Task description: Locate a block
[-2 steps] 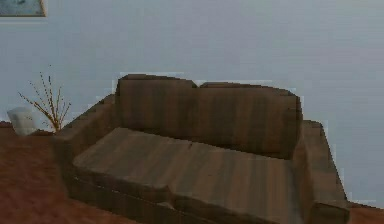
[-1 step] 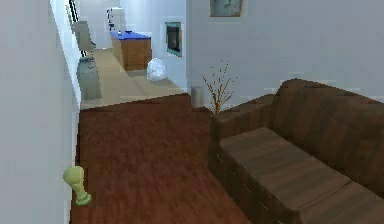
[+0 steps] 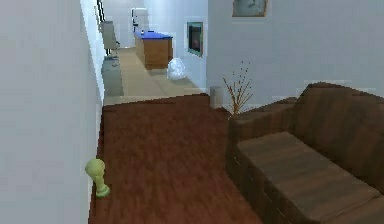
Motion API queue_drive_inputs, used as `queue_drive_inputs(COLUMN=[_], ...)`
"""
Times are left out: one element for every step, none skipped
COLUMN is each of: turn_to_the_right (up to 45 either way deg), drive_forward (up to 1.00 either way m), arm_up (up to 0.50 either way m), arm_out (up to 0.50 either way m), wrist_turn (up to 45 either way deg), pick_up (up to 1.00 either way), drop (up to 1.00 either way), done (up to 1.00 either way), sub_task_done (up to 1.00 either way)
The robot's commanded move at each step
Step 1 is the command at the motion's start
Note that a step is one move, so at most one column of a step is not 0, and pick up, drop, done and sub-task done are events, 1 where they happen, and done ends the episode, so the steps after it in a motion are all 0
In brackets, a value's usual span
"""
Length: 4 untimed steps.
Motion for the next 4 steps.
queue_drive_inputs(turn_to_the_right=[0.0,-6.0,0.0,9.0], drive_forward=[1.0,0.0,0.6,0.0], arm_up=[0.0,0.0,0.0,0.0], arm_out=[0.0,0.0,0.0,0.0], wrist_turn=[0.0,0.0,0.0,0.0], pick_up=[0.0,0.0,0.0,0.0], drop=[0.0,0.0,0.0,0.0], done=[0.0,0.0,0.0,0.0], sub_task_done=[0.0,0.0,0.0,0.0])
